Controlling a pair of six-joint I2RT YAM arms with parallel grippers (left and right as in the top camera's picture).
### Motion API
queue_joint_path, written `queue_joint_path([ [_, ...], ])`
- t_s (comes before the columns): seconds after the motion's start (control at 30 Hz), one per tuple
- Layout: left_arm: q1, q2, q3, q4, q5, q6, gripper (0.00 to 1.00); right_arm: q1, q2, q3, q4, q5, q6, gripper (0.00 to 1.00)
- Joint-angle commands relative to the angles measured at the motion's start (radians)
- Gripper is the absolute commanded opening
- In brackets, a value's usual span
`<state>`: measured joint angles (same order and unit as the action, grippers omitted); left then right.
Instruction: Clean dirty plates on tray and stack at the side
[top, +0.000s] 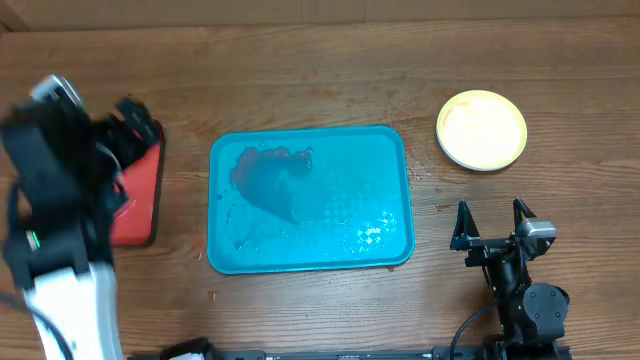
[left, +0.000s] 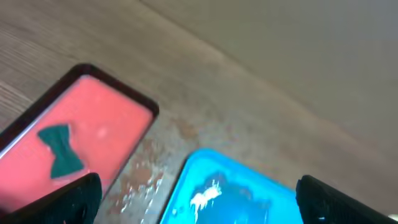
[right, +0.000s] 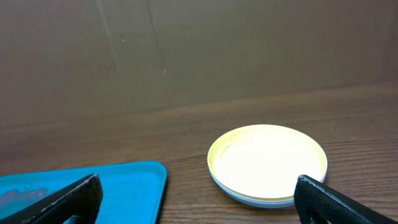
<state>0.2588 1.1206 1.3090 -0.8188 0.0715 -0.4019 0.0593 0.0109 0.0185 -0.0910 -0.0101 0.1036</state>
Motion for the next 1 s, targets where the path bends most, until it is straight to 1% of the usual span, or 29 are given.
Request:
queue_joint_path([
  [0.0, -0.076, -0.359, -0.381, 0.132, -0.008, 0.101, 1.00, -0.004, -0.008, -0.010, 0.007, 0.012, -0.003, 1.00],
  [0.1, -0.075, -0.566, -0.526, 0.148, -0.011, 0.109, 1.00, -0.004, -0.008, -0.010, 0.007, 0.012, -0.003, 1.00],
  [0.23, -0.078, -0.705, -0.702, 0.292, 0.056, 0.109, 1.00, -0.004, -0.008, -0.010, 0.007, 0.012, -0.003, 1.00],
  [0.27, -0.079, -0.734, -0.746, 0.341, 0.061, 0.111, 1.00, -0.004, -0.008, -0.010, 0.007, 0.012, -0.003, 1.00],
  [0.3, -0.087, -0.779, -0.816, 0.422, 0.060, 0.111, 1.00, -0.004, -0.008, -0.010, 0.007, 0.012, -0.003, 1.00],
  [0.4, -0.114, -0.911, -1.028, 0.701, 0.052, 0.130, 1.00, -0.004, -0.008, -0.010, 0.007, 0.012, -0.003, 1.00],
  [0.5, -0.127, -0.982, -1.138, 0.835, 0.047, 0.158, 1.00, -0.004, -0.008, -0.010, 0.007, 0.012, -0.003, 1.00],
  [0.53, -0.134, -1.011, -1.182, 0.885, 0.025, 0.159, 1.00, -0.004, -0.008, -0.010, 0.007, 0.012, -0.003, 1.00],
  [0.57, -0.140, -1.023, -1.201, 0.903, 0.012, 0.159, 1.00, -0.004, -0.008, -0.010, 0.007, 0.012, -0.003, 1.00],
  [0.6, -0.157, -1.054, -1.240, 0.925, -0.040, 0.158, 1.00, -0.004, -0.008, -0.010, 0.007, 0.012, -0.003, 1.00],
  [0.7, -0.186, -1.104, -1.299, 0.927, -0.090, 0.156, 1.00, -0.004, -0.008, -0.010, 0.007, 0.012, -0.003, 1.00],
  [0.87, -0.188, -1.117, -1.304, 0.751, -0.105, 0.159, 1.00, -0.004, -0.008, -0.010, 0.007, 0.012, -0.003, 1.00],
  [0.97, -0.192, -1.117, -1.304, 0.741, -0.083, 0.197, 1.00, -0.004, -0.008, -0.010, 0.007, 0.012, -0.003, 1.00],
])
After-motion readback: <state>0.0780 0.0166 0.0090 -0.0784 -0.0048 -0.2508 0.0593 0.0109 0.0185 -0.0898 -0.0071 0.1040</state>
